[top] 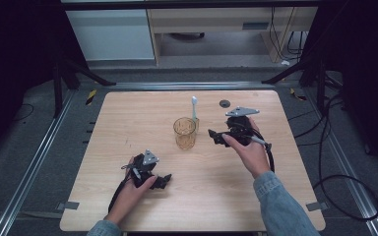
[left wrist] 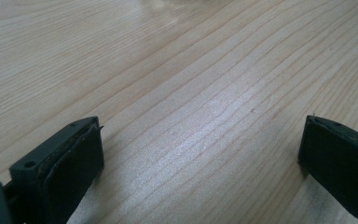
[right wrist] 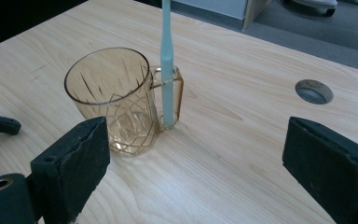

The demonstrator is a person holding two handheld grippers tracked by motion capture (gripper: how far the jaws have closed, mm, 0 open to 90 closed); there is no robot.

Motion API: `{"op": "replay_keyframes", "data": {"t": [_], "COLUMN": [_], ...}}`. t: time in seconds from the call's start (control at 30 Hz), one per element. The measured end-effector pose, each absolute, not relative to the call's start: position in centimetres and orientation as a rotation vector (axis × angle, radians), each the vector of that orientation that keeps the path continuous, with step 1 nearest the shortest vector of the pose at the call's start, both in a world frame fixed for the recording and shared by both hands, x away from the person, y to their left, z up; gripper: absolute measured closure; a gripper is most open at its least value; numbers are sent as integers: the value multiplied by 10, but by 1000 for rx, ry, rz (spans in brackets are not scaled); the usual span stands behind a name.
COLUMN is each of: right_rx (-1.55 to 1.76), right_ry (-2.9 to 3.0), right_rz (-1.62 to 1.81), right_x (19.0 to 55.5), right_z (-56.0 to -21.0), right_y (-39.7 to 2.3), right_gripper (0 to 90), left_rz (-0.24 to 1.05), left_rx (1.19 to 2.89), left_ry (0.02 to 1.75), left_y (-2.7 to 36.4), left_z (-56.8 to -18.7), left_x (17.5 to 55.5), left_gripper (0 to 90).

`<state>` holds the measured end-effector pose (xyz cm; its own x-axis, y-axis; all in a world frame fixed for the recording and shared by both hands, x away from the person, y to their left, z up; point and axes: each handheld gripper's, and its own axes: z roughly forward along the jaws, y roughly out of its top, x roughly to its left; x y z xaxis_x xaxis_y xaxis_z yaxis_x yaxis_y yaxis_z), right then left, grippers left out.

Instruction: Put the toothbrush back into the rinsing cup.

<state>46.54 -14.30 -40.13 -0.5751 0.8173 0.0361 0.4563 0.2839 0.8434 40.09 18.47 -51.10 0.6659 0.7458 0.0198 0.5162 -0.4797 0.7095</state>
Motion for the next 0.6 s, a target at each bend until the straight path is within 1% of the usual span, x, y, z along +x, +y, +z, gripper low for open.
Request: {"op": "replay_keyframes", "data": {"t": [0.3, 0.6], "right_rx": [1140, 1162], "right_ry": [2136, 2128], "right_rz": [1145, 1049], "right_x": [446, 426], "right_z": [-395, -410], "right_y": [-169, -196], "right_gripper": [80, 100], "left_rz": [429, 428], "left_rx": [2189, 2191], "left_ry": [971, 969], "left_y": [185, 185], "left_z": [-511, -511], "left_x": [401, 401], "left_gripper": [0, 0]}}
